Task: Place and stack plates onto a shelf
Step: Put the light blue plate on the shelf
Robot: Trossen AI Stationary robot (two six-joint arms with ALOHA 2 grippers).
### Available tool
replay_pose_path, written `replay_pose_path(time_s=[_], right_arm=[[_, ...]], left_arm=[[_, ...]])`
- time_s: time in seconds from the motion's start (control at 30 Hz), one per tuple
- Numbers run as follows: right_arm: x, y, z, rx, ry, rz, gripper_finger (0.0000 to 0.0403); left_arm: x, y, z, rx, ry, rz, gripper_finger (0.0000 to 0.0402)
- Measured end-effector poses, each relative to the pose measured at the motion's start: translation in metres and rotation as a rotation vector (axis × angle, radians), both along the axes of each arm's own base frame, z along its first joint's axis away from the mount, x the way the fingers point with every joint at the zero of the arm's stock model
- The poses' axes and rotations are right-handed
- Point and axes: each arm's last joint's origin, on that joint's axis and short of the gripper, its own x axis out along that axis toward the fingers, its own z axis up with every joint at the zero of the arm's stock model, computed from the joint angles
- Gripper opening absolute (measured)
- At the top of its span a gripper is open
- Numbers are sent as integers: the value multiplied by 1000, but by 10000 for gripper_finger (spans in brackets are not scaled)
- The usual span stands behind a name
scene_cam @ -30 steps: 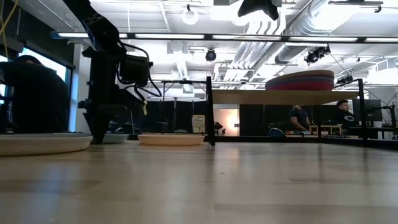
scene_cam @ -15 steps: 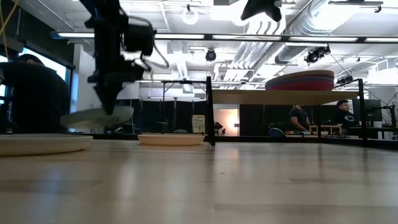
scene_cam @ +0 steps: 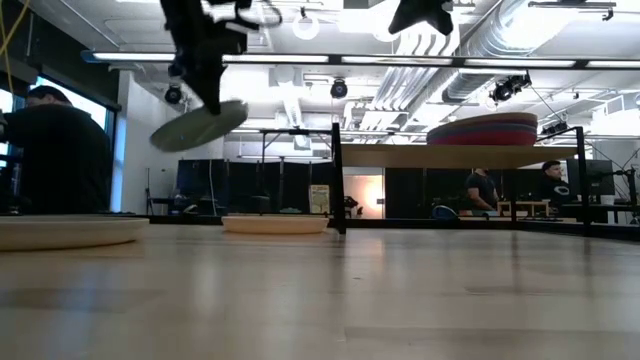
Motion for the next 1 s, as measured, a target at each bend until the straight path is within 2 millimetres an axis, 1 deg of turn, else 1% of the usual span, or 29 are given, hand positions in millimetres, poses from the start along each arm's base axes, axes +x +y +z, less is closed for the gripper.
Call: replay_pose_path(time_s=[0.23, 0.33, 0.43, 0.53, 0.8, 1.0], right_arm=[[-1, 1, -1, 3, 11, 15, 1], [0, -1, 0, -26, 12, -18, 1], [-1, -1, 0, -39, 18, -35, 1], [-1, -2, 0, -46, 21, -30, 1], [0, -2, 1, -77, 21, -5, 1], [5, -5, -4, 24, -3, 16, 1]], left_arm=[[9, -10, 42, 158, -45, -163, 1], [10, -13, 55, 228, -36, -221, 1], [10, -15, 63, 277, -28, -243, 1], [10, -15, 67, 292, -33, -243, 1], [10, -14, 67, 302, -25, -236, 1], [10, -14, 67, 303, -26, -233, 1]])
